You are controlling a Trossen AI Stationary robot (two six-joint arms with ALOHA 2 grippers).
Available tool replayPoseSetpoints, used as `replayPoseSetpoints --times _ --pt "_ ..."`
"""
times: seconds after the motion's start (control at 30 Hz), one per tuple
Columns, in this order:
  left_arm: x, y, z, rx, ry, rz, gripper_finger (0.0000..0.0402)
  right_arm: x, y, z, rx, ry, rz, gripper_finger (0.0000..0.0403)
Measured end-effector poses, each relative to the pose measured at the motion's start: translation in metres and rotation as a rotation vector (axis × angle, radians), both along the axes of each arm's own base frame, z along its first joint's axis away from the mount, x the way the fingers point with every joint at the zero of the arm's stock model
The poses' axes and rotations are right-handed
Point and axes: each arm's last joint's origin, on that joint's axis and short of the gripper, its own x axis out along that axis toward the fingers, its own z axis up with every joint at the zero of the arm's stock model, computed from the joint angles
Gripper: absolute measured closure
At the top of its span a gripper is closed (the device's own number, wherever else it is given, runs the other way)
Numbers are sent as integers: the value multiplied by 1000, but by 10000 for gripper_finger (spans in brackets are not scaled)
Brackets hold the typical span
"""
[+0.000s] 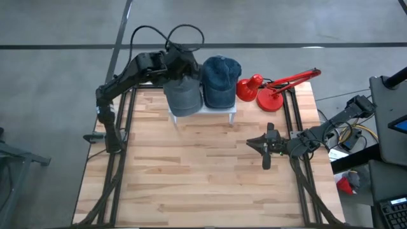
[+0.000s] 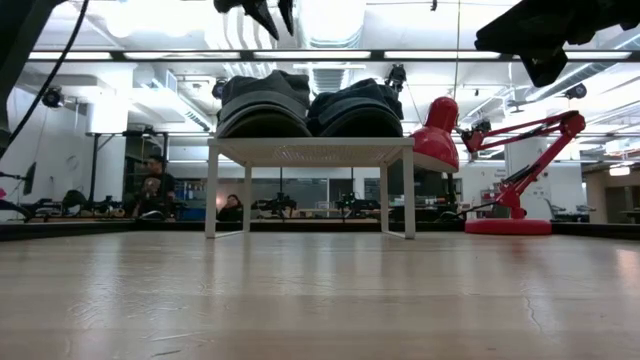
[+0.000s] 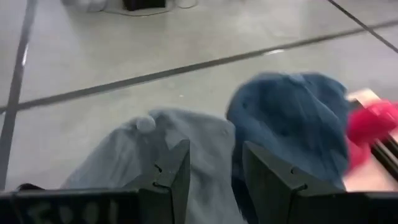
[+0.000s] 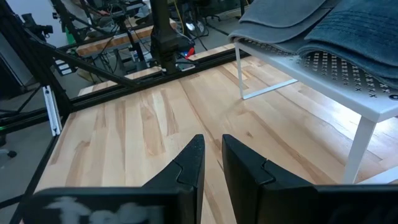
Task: Pick & Place hat
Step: Return to Home Position
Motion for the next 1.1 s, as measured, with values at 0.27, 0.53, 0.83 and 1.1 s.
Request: replayPoseSetpoints --times 0.27,0.53,0.83,1.1 --pt "-27 -49 24 62 34 -194 262 0 0 0 -28 7 6 351" --pt "-60 -93 36 127 62 -401 262 0 0 0 -29 7 6 351" --pt "-93 -124 12 128 66 -540 262 0 0 0 -29 7 6 351" --pt "-115 -138 -42 140 -3 -621 262 0 0 0 -26 6 5 351"
